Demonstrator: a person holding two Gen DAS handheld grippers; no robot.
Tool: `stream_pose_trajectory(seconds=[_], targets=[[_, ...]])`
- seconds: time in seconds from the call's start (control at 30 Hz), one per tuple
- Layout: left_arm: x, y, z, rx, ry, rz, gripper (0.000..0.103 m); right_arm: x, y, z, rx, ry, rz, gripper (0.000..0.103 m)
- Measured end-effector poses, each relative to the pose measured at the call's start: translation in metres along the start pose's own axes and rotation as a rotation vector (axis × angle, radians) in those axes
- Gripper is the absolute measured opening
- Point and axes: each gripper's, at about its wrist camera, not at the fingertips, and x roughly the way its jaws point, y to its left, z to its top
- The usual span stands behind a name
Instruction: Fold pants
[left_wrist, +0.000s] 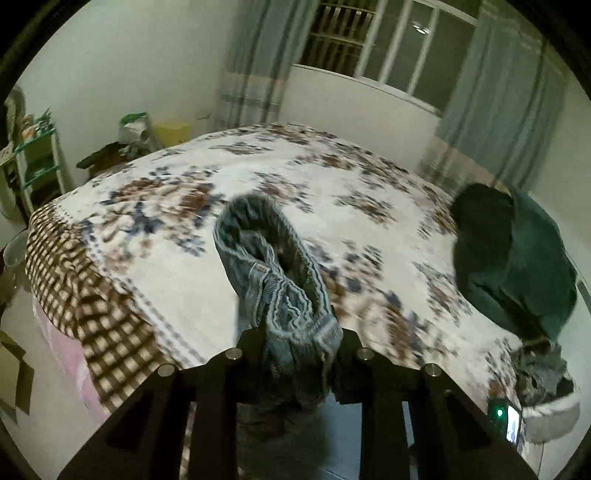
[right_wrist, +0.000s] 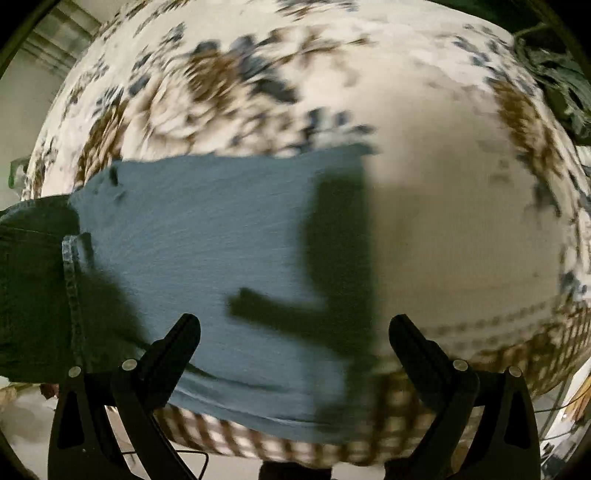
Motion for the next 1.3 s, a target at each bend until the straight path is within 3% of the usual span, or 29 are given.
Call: stream_pose_trajectory(seconds=[0.33, 0.5, 0.63, 0.7, 0.77, 0.83, 0.9, 0.93, 1.07, 1.23, 1.3], targets=[[-0.011, -0.151, -0.093, 0.175, 0.095, -0.045, 0.02, -0.03, -0.177, 0.007, 0.069, 0.018, -0.042, 0.103], [0.017, -0.205, -0.161, 0.247, 0.227, -0.057, 0.019, -0.033, -0.25, 0.005, 0.13, 0.033, -0.058, 0.103], [0.044, -0.229, -0.214, 0.327, 0.342, 0.0, 0.021, -0.033, -0.282, 0.009, 0.142, 0.043, -0.053, 0.103], [0.058, -0.236, -0.228, 0.356, 0.415, 0.029, 0.028, -0.036, -0.295, 0.012, 0.146, 0.043, -0.021, 0.103], [0.065, -0.235, -0.232, 0.324, 0.479, 0.027, 0.029, -0.038, -0.301, 0.018, 0.139, 0.037, 0.03, 0.103], [0.061, -0.237, -0.229, 0.319, 0.493, 0.028, 0.036, -0.046, -0.313, 0.025, 0.128, 0.031, 0.111, 0.103], [0.054, -0.238, -0.22, 0.317, 0.505, 0.04, 0.067, -0.047, -0.308, 0.034, 0.105, 0.027, 0.195, 0.103], [0.048, -0.236, -0.214, 0.307, 0.509, 0.047, 0.073, -0.047, -0.303, 0.038, 0.095, 0.028, 0.23, 0.103], [0.032, -0.212, -0.181, 0.242, 0.467, 0.112, 0.076, -0.041, -0.271, 0.052, 0.052, 0.062, 0.404, 0.103], [0.059, -0.174, -0.154, 0.212, 0.501, 0.246, 0.076, -0.004, -0.22, 0.053, 0.059, 0.145, 0.503, 0.103], [0.064, -0.168, -0.146, 0.218, 0.498, 0.262, 0.076, 0.015, -0.2, 0.052, 0.078, 0.162, 0.537, 0.103]])
